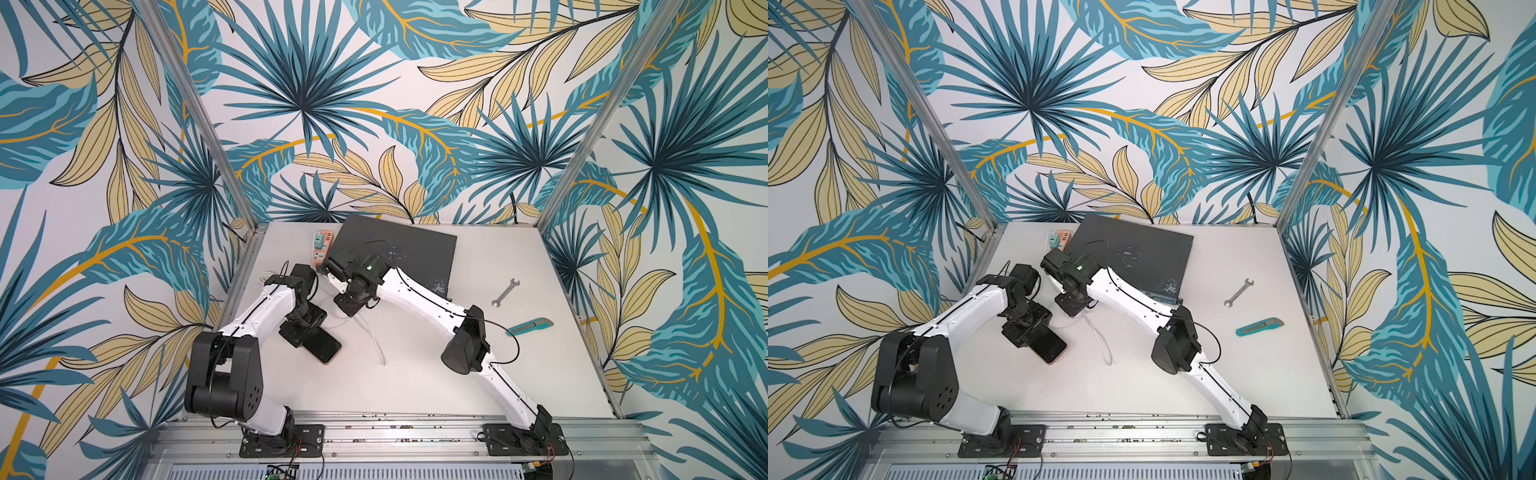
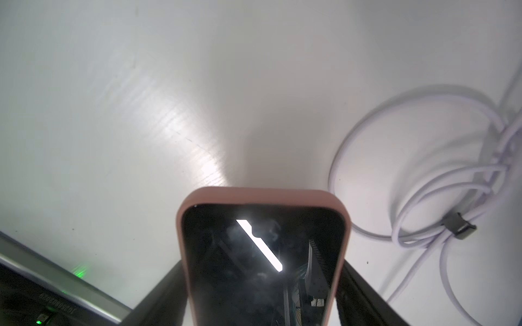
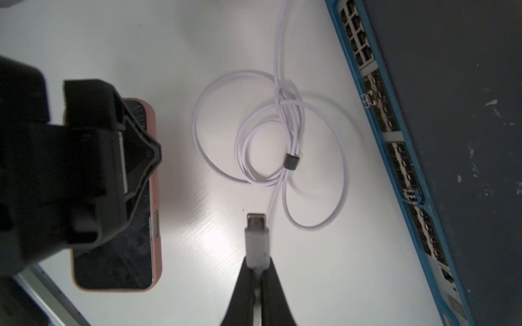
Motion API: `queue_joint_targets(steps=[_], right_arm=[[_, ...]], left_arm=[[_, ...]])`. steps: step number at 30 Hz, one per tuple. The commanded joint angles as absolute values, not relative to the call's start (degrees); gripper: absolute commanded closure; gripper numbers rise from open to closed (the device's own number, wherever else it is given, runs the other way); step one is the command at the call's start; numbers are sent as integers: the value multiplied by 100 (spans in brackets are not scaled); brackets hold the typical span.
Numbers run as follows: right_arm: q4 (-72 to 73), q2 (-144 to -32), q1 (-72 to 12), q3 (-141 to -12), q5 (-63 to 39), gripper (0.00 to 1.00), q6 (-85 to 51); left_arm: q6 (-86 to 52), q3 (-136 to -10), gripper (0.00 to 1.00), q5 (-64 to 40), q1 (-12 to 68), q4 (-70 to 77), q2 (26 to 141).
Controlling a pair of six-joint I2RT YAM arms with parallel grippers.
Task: Plug the charging cable into the phone
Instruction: Place the phone at the center of the board.
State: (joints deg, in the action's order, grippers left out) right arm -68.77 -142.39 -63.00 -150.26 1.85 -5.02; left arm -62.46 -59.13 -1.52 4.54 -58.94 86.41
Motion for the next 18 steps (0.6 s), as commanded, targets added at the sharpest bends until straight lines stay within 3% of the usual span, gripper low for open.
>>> queue_joint_targets(steps=[1, 9, 18], right_arm=[[-6462, -14042, -6201, -15342, -500, 100, -298], [-6594, -14016, -5920, -15544, 461, 100, -526], [-6601, -13686, -5903, -15247, 402, 100, -510]], left_arm=[[-6240, -5828, 100, -267, 144, -5811, 8337], [-6377, -5625, 100, -298, 87, -5553, 8719], [-6471, -5500, 100, -142, 81, -5142, 9379]])
